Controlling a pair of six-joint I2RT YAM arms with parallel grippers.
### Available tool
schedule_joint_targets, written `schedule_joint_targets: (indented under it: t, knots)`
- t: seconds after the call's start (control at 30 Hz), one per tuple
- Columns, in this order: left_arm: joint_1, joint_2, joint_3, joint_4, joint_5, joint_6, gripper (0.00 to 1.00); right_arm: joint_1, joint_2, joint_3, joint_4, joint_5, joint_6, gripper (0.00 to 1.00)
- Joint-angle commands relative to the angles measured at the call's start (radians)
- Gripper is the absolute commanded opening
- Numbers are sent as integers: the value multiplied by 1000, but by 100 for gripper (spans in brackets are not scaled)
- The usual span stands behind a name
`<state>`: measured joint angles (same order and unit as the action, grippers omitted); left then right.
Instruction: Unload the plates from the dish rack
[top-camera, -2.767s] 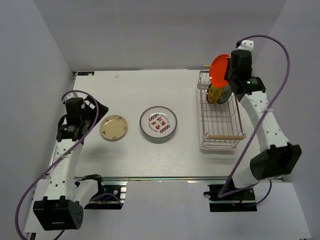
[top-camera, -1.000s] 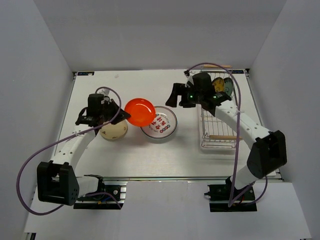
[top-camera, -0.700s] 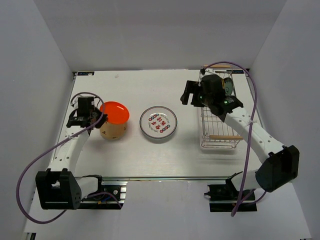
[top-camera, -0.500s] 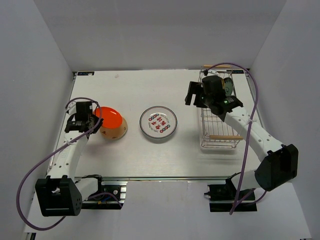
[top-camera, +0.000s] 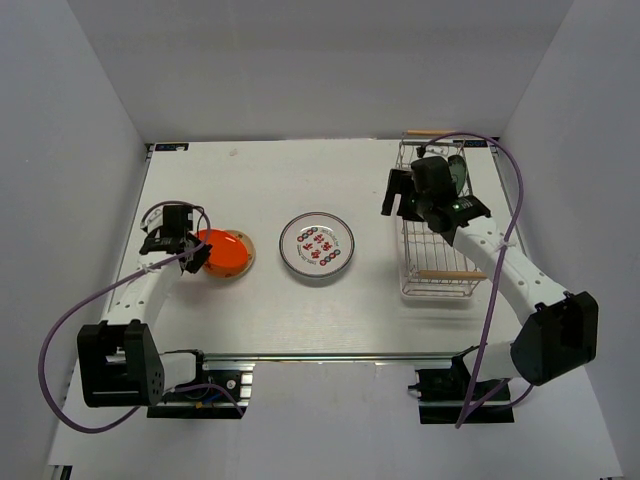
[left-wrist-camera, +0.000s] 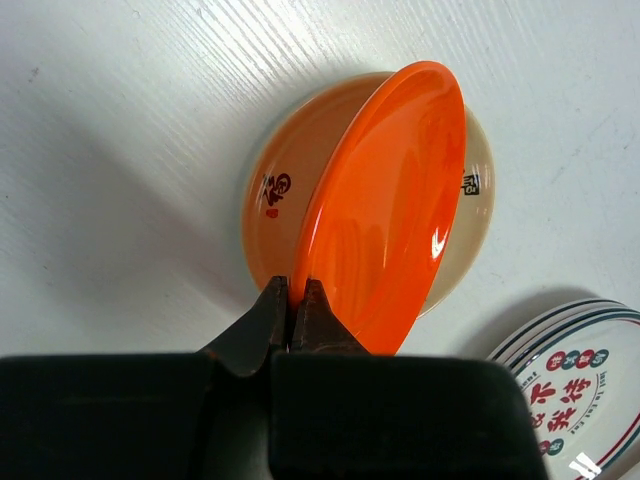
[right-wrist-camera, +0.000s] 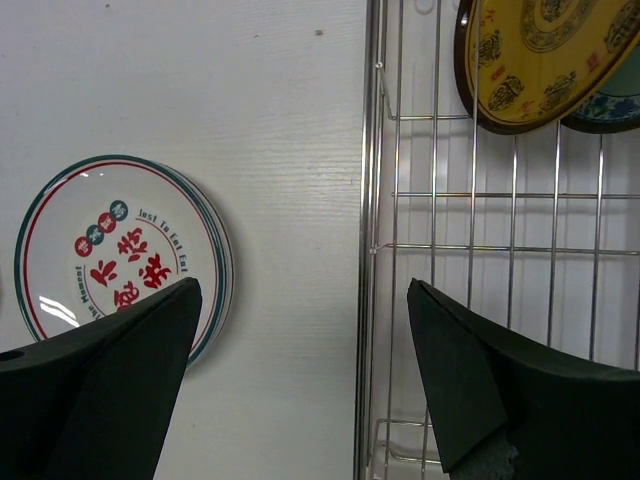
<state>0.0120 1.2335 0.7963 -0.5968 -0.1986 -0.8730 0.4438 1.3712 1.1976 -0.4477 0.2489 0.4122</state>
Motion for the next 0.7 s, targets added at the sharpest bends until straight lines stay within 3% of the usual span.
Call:
schedule_joint_targets:
  t: [0.0,0.1,0.17,0.5,0.6,0.67]
  knots:
    - [3,-9,7,45,-13,3,0,-16,-40,-4,17,42,-12,89]
    - [3,-6,6,43,-18,0,4,-25,-38,-1,7,55,-19,89]
    - [3,-3,4,45,-12,-4,12,-33,-40,6,0,65,-27,89]
    - [3,87,23,20,11,3,18,-77,-66,37,-14,72,-44,89]
    - [3,106,43,-3,13,6,28,-85,-77,34,-17,67,-44,89]
    - [3,103,47,-12,8,8,40,-96,-83,36,-20,72,-46,89]
